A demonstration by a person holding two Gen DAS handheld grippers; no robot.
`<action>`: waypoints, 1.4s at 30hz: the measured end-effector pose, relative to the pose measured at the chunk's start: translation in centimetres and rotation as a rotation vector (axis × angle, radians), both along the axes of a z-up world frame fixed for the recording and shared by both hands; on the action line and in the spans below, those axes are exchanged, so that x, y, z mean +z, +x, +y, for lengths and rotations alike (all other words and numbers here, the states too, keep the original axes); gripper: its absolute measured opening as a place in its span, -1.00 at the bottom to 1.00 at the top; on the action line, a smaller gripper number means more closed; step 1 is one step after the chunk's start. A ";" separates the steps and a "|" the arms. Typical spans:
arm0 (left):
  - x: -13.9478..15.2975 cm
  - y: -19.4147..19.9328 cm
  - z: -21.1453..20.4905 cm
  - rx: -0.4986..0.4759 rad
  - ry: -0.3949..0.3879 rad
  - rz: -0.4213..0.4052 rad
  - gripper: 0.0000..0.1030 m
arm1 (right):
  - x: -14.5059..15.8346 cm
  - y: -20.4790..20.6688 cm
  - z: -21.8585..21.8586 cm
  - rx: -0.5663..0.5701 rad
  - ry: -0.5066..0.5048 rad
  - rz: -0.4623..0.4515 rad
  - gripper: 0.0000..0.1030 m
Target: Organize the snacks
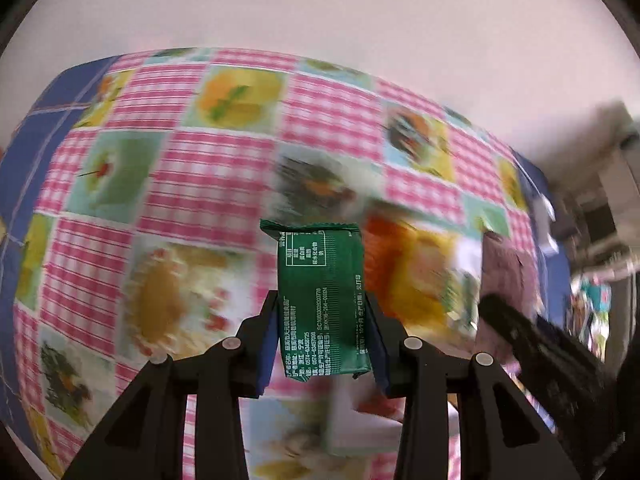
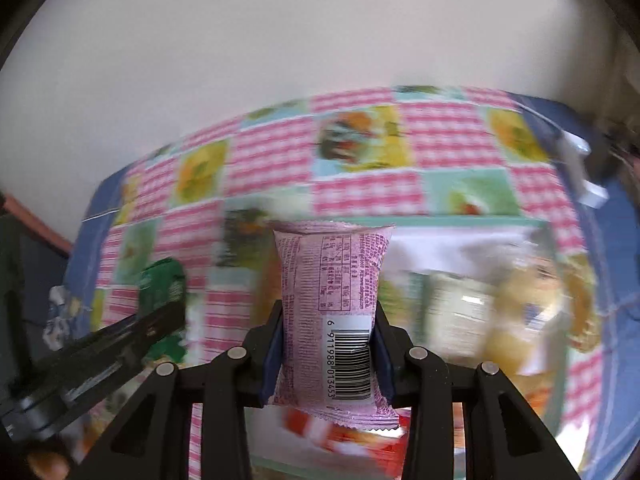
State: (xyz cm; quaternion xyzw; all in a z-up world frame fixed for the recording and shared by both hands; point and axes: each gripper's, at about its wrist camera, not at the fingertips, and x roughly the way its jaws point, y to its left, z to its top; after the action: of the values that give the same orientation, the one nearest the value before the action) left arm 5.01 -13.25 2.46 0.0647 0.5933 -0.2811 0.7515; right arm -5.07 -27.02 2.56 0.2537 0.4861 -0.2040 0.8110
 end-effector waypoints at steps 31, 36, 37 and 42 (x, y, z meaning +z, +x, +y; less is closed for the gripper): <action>1.7 -7.5 7.4 0.123 0.250 -0.254 0.93 | 1.3 -10.9 4.0 -0.055 -0.050 -0.033 1.00; 2.7 -8.8 8.9 0.133 0.253 -0.285 0.93 | 1.9 -11.9 6.6 -0.043 -0.069 -0.056 1.00; 2.9 -9.1 9.2 0.136 0.252 -0.288 0.93 | 1.9 -12.1 7.2 -0.039 -0.067 -0.062 1.00; 3.1 -10.3 10.3 0.147 0.288 -0.309 0.93 | 1.3 -12.9 8.8 -0.039 -0.065 -0.070 1.00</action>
State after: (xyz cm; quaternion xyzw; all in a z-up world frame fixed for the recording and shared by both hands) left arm -5.34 -2.92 5.53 0.1702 0.5083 -0.1249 0.8349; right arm -17.98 -18.24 3.87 0.2436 0.4455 -0.2265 0.8312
